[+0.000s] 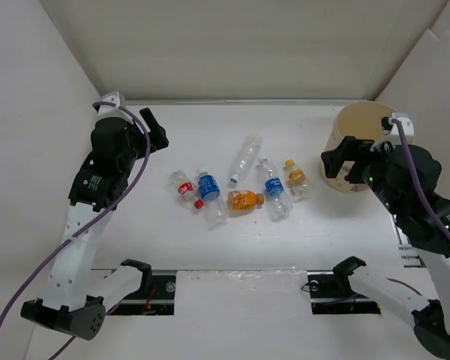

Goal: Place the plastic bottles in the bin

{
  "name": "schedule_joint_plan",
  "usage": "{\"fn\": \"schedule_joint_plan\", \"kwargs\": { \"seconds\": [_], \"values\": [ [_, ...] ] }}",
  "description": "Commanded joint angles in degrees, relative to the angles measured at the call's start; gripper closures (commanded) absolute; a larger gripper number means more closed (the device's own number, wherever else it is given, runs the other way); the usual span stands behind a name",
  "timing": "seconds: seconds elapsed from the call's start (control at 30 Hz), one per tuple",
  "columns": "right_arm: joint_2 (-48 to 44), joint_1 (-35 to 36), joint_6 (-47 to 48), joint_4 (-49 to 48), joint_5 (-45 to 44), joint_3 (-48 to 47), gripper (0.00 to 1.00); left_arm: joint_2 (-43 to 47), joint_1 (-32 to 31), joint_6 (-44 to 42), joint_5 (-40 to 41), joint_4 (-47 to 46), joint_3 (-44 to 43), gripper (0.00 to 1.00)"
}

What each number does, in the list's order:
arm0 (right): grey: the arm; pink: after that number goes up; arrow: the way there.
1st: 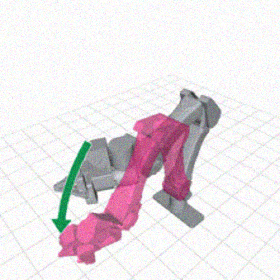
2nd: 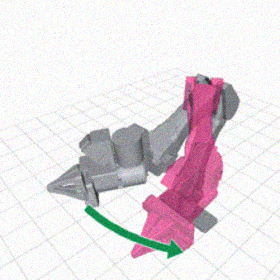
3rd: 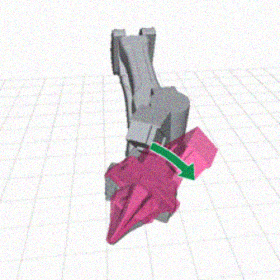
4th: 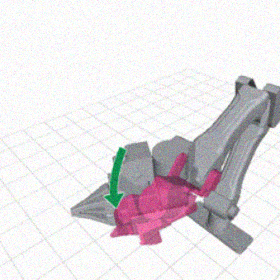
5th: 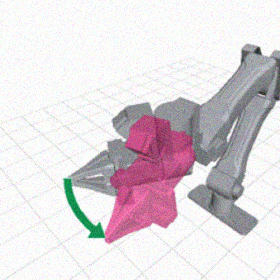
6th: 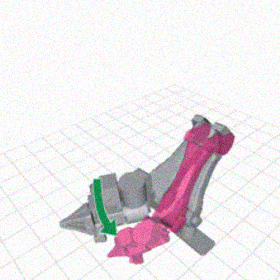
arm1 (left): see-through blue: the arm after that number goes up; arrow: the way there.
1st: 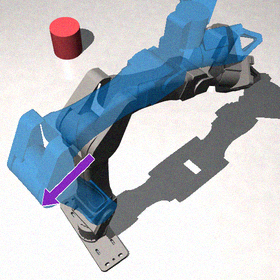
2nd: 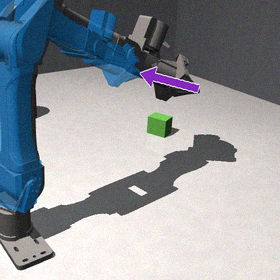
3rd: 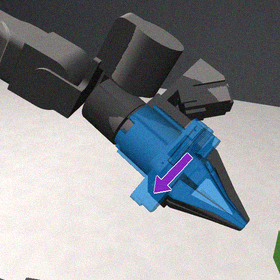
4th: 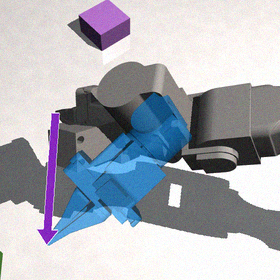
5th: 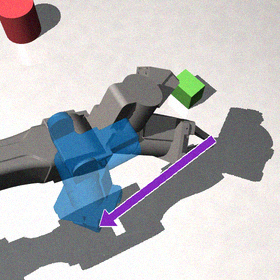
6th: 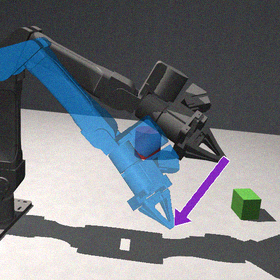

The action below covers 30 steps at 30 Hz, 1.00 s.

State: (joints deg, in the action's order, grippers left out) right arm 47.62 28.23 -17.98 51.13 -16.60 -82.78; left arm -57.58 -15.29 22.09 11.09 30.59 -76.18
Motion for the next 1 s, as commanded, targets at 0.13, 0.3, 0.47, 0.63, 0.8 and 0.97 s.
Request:
{"fn": "schedule_joint_plan", "kwargs": {
  "seconds": [0.13, 0.3, 0.47, 0.63, 0.8, 0.97],
  "values": [
    [-0.6, 0.4, 0.0, -0.2, -0.3, -2.3, 0.0, 0.4, 0.0, 2.3, -2.1, -3.7, 1.0, 0.0],
    [2.2, 0.4, 0.0, -1.0, 1.1, -1.8, 0.0, -3.0, 0.0, 9.2, 0.7, -4.3, 4.5, 0.0],
    [3.8, 1.0, 0.0, -3.0, 6.1, -0.4, 0.0, -8.3, 0.0, 16.0, 1.3, -6.2, 9.5, 0.0],
    [3.8, 1.5, 0.0, -6.2, 8.8, 2.1, 0.0, -14.6, 0.0, 18.3, -1.0, -10.6, 14.5, 0.0],
    [4.3, 2.0, 0.0, -9.1, 11.0, 3.9, 0.0, -22.0, 0.0, 22.0, 0.4, -14.1, 17.2, 0.0],
    [5.4, 3.7, 0.0, -10.2, 12.0, 4.4, 0.0, -28.7, 0.0, 24.9, -0.4, -15.2, 17.2, 0.0]
  ]
}}
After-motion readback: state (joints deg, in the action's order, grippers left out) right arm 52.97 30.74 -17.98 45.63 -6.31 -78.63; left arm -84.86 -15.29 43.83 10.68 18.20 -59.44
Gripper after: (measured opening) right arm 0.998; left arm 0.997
